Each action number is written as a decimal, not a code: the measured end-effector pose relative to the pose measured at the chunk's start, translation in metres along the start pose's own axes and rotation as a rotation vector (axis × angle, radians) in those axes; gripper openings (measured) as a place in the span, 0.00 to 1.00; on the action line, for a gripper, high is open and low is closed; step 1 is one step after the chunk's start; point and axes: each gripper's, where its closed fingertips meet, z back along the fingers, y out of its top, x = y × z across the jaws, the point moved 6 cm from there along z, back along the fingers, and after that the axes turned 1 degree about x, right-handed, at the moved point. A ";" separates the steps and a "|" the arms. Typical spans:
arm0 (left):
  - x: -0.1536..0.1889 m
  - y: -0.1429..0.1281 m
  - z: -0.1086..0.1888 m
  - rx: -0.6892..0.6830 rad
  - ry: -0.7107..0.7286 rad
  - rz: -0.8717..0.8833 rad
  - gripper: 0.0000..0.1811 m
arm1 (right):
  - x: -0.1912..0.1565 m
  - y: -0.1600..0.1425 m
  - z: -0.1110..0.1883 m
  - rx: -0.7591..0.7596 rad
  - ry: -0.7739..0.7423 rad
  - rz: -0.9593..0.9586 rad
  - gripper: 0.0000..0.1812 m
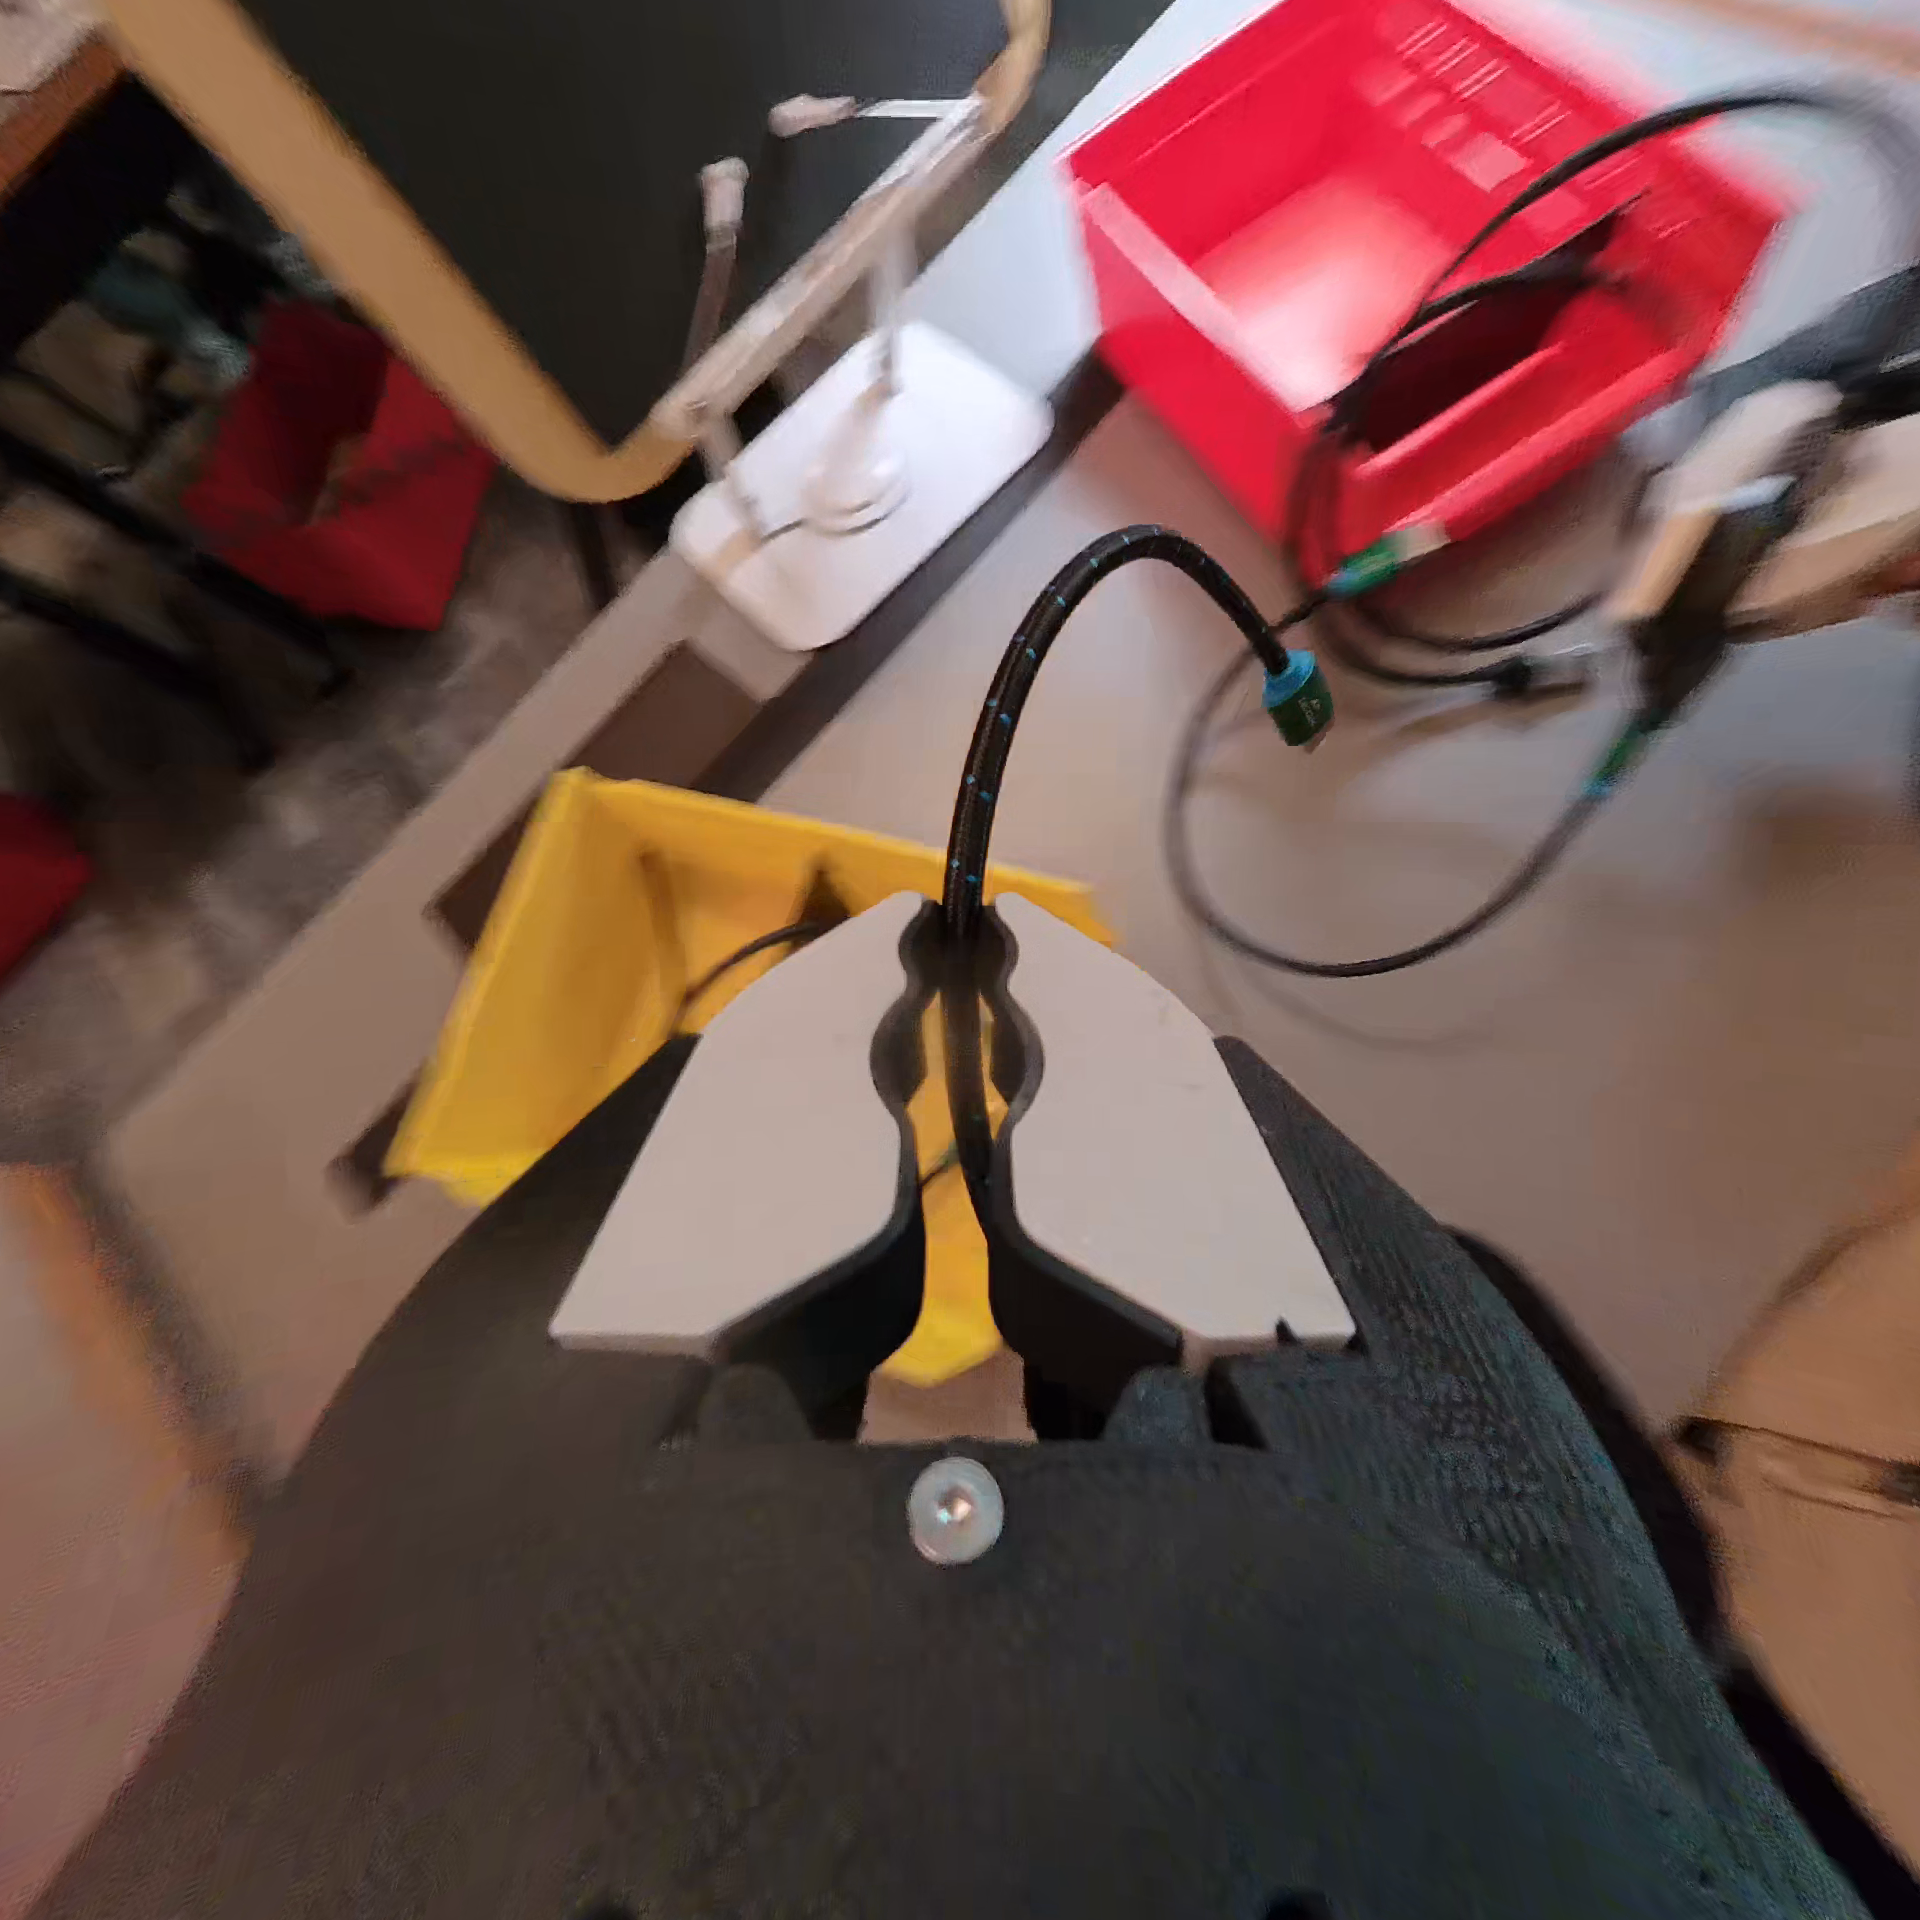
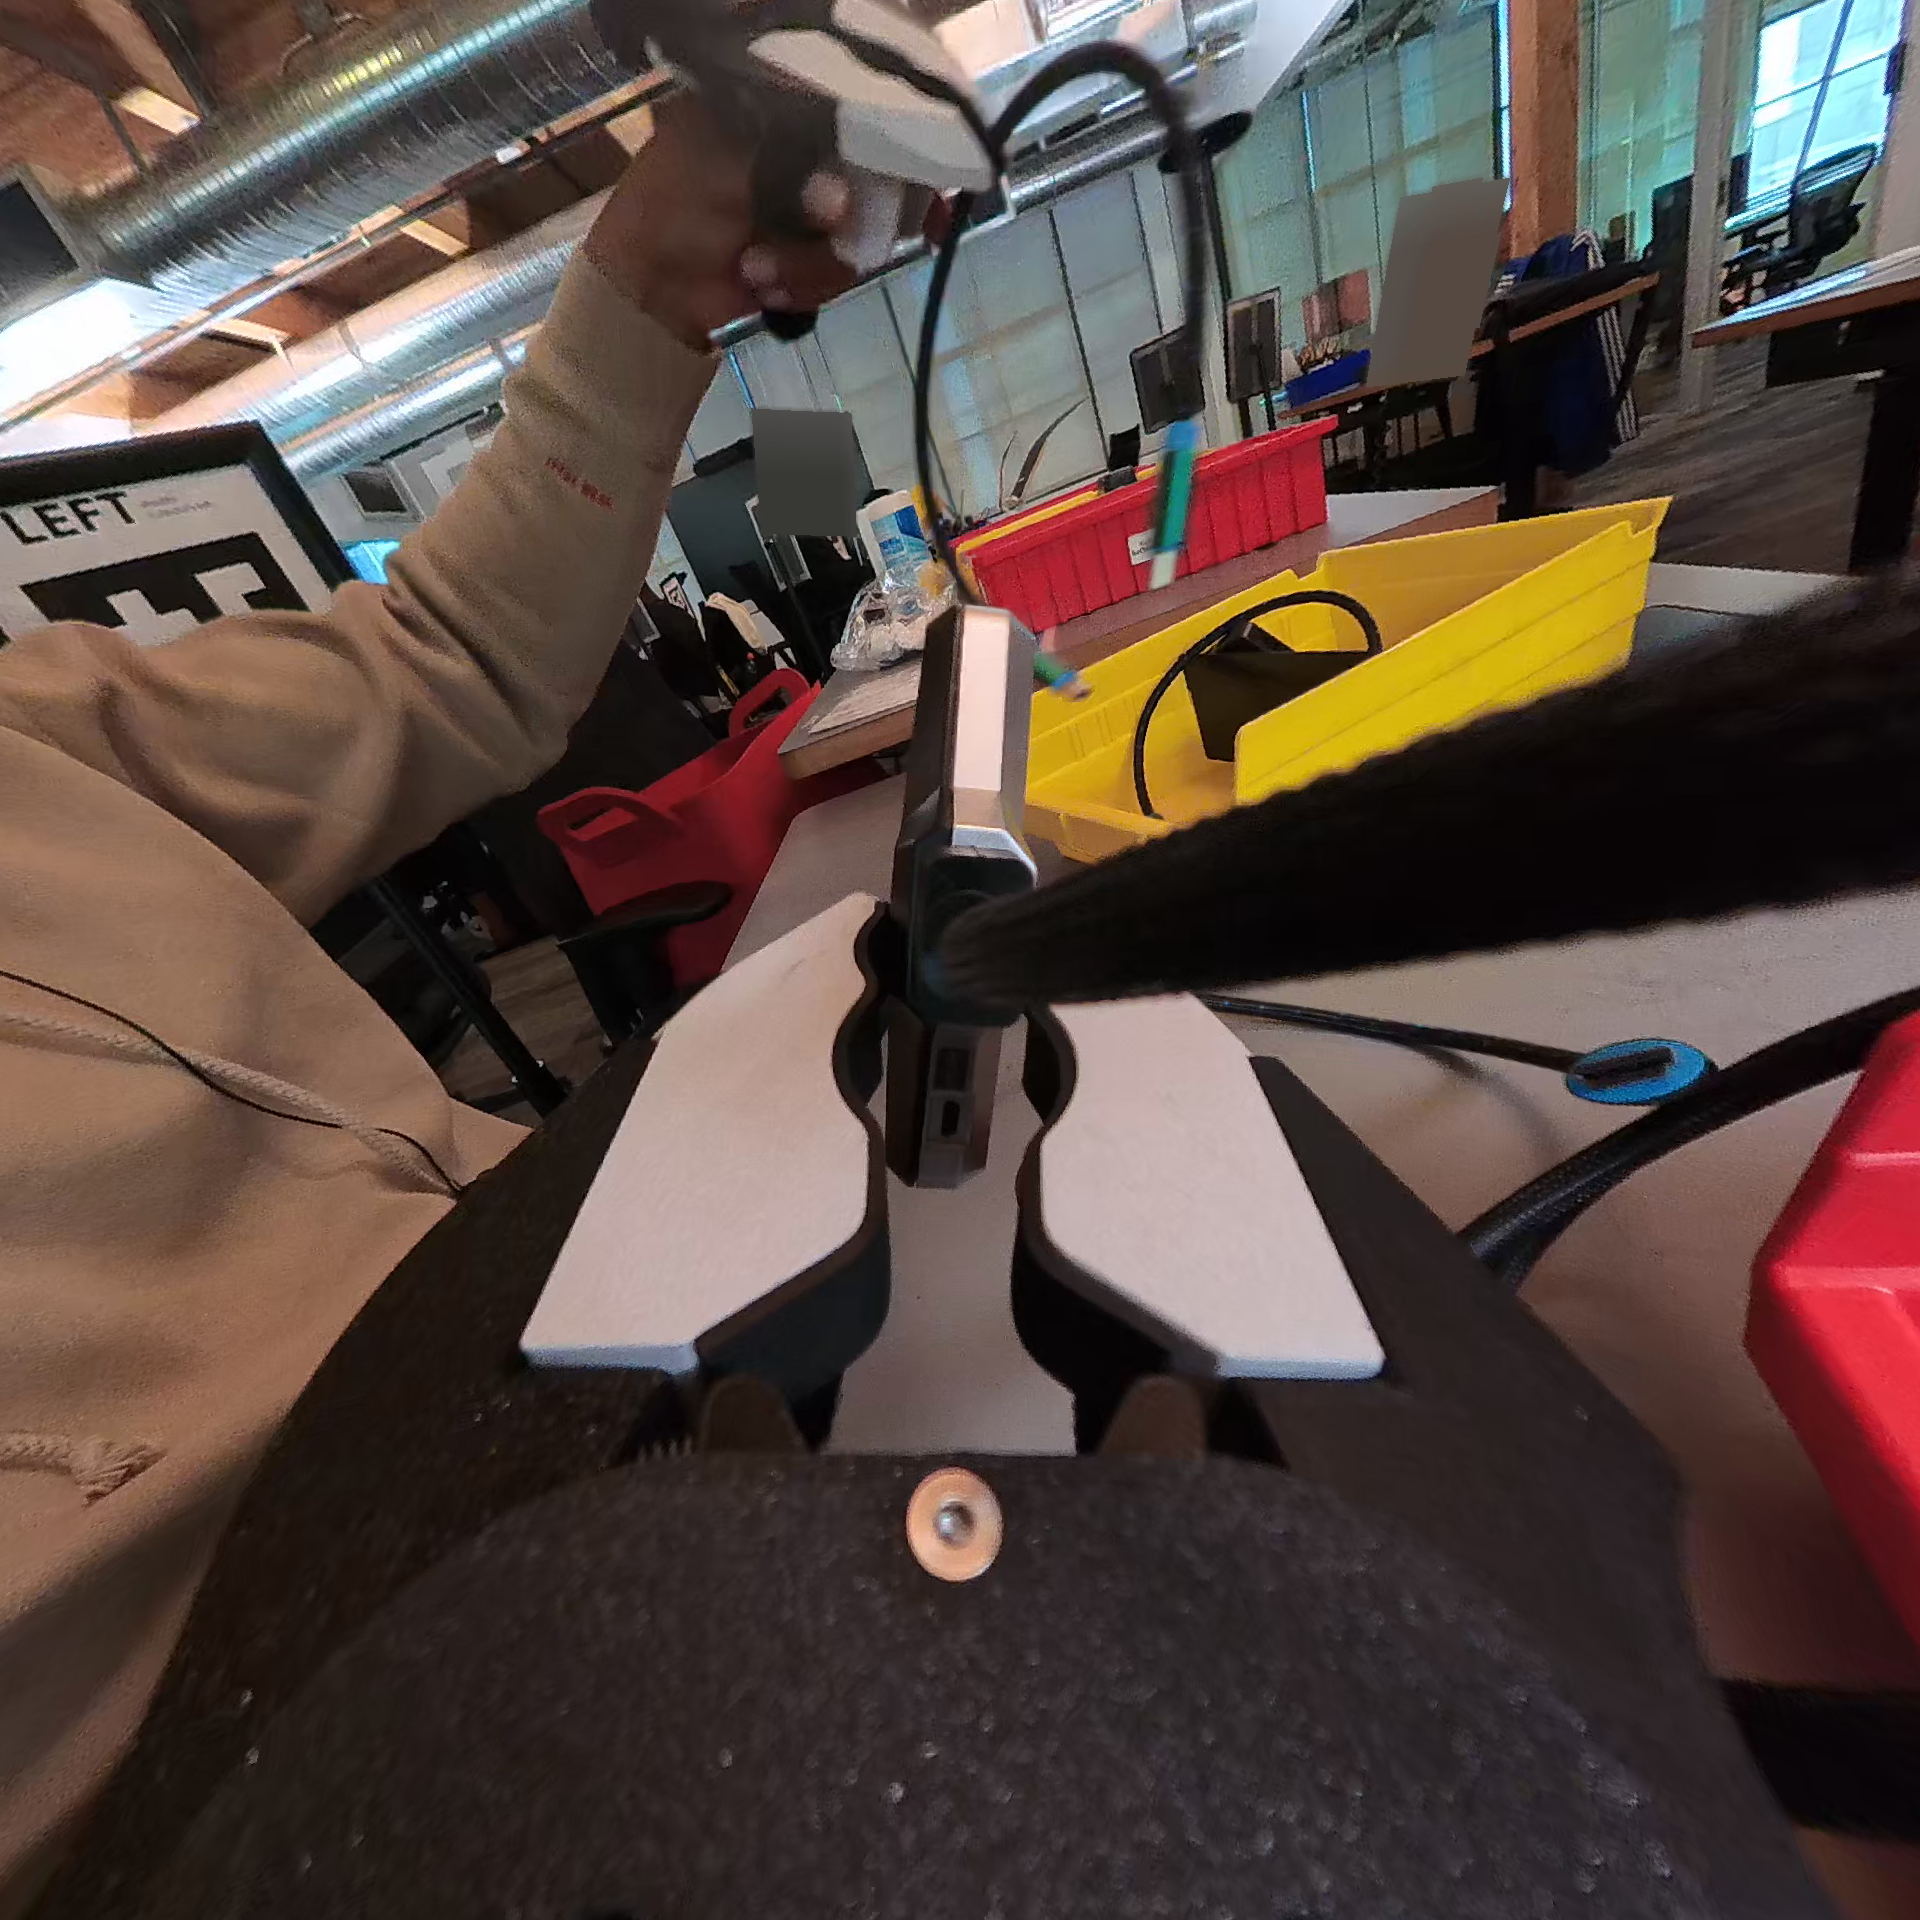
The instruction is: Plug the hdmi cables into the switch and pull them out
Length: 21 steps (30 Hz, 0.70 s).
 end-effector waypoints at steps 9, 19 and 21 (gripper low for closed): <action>0.083 -0.117 -0.073 0.315 -0.444 0.563 0.04 | 0.006 0.001 0.009 0.010 -0.022 -0.007 0.13; 0.090 -0.216 -0.101 0.306 -0.332 0.718 0.04 | 0.015 -0.007 0.007 0.001 -0.052 -0.022 0.13; 0.086 -0.218 -0.097 0.262 -0.265 0.639 0.06 | 0.015 -0.007 0.007 0.007 -0.055 -0.022 0.13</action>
